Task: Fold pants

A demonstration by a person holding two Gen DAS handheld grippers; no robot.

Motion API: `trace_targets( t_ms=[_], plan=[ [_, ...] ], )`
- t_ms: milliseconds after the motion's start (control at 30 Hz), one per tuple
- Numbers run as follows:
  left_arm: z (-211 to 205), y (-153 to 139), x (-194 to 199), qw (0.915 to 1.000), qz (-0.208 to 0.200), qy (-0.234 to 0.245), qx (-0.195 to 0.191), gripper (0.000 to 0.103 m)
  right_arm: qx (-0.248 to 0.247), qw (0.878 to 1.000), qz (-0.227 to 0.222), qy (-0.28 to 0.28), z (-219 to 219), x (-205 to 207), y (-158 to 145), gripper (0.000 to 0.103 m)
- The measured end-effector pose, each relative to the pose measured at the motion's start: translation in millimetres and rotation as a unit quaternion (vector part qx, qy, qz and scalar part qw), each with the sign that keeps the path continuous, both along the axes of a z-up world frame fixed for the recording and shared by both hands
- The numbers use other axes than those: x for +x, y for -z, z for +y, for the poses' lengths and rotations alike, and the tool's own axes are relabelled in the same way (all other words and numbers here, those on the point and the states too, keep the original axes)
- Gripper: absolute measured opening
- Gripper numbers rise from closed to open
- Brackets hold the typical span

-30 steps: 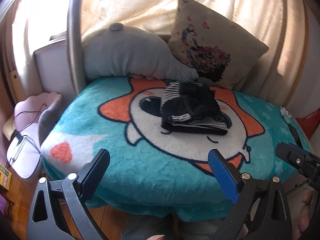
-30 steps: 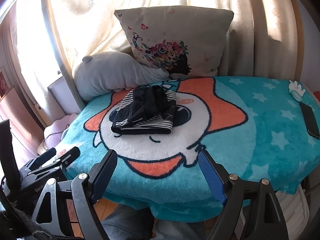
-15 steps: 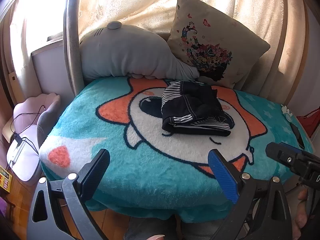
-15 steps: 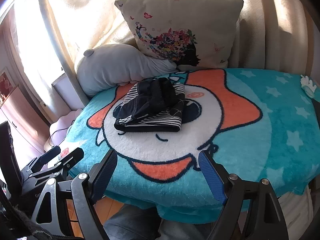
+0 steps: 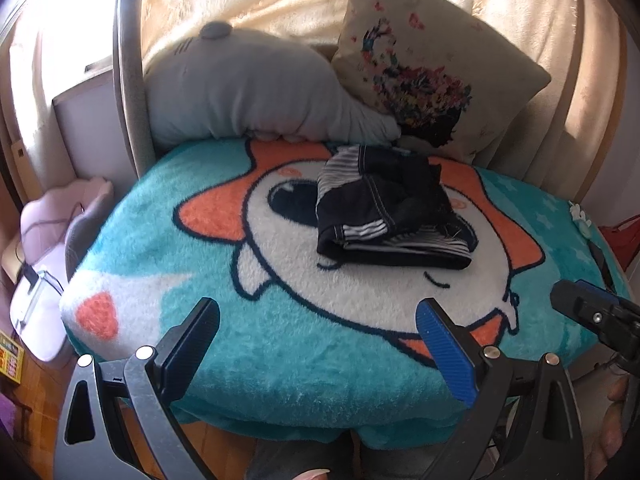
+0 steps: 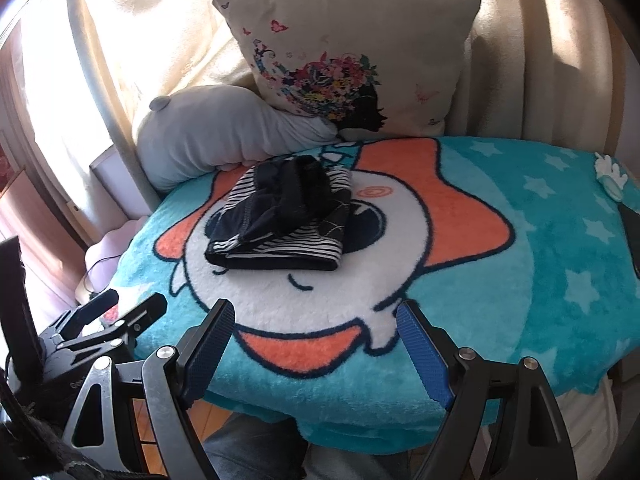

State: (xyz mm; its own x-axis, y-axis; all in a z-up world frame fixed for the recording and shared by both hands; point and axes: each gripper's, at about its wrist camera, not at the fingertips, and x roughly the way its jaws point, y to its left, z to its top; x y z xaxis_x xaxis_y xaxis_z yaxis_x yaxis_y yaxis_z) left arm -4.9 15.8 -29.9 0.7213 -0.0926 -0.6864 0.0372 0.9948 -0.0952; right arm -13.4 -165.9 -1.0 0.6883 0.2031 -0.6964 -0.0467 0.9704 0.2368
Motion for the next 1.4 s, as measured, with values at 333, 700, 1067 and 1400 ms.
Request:
trace_targets(
  t_ms=[333,700,1067,1400],
  plan=[
    [-2,-8,-2,0.9999,-0.017,0.002,-0.001,0.098,-0.005,1.000,-0.003,-0.005,3,2,0,0.086],
    [6,-19,-5,0.9995,-0.027,-0.017,-0.003,0.098,-0.006,1.000,0.006,-0.006,2,12,5,0.086],
    [4,-27,-13,0.9993,-0.033,-0.014,0.006,0.098,-0.004,1.000,-0.001,-0.023,15,5,0,0.086],
    [7,-23,-12,0.9993,-0.029,-0.018,0.013,0.098,-0.007,1.000,0.004,-0.023,15,6,1,0.086]
  ],
)
